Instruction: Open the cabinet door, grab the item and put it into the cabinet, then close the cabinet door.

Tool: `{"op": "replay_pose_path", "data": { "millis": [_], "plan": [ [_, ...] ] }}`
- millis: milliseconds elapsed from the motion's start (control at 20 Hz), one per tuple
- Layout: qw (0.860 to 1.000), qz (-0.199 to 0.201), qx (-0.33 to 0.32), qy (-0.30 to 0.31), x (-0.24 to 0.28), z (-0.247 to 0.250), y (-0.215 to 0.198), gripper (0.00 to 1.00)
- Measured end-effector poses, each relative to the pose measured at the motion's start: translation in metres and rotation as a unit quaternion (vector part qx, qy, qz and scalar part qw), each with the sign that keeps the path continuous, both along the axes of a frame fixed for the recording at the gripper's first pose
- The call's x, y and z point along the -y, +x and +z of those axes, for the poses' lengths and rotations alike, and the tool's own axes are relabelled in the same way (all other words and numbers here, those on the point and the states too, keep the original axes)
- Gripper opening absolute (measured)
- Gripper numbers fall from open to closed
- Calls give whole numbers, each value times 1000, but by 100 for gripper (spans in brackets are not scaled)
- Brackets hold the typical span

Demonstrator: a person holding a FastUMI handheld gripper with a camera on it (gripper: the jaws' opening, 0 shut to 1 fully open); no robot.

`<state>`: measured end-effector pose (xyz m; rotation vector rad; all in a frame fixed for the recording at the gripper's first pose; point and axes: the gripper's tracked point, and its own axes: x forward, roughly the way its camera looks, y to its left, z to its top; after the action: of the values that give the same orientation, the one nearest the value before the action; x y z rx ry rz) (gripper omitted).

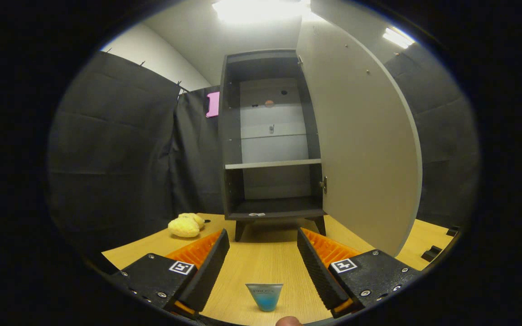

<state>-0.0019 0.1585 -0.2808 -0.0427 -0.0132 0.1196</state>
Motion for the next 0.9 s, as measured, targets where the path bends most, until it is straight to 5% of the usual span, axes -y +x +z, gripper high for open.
{"op": "replay_pose_path", "data": {
  "millis": [650, 750, 800, 900],
  "plan": [
    [995, -28, -95, -22, 8, -151, 19, 93],
    [989, -29, -135, -53, 11, -174, 20, 78],
    [989, -33, -133, -49, 13, -164, 14, 45],
    [987, -29, -153, -35, 8, -166, 18, 40]
  ]
}}
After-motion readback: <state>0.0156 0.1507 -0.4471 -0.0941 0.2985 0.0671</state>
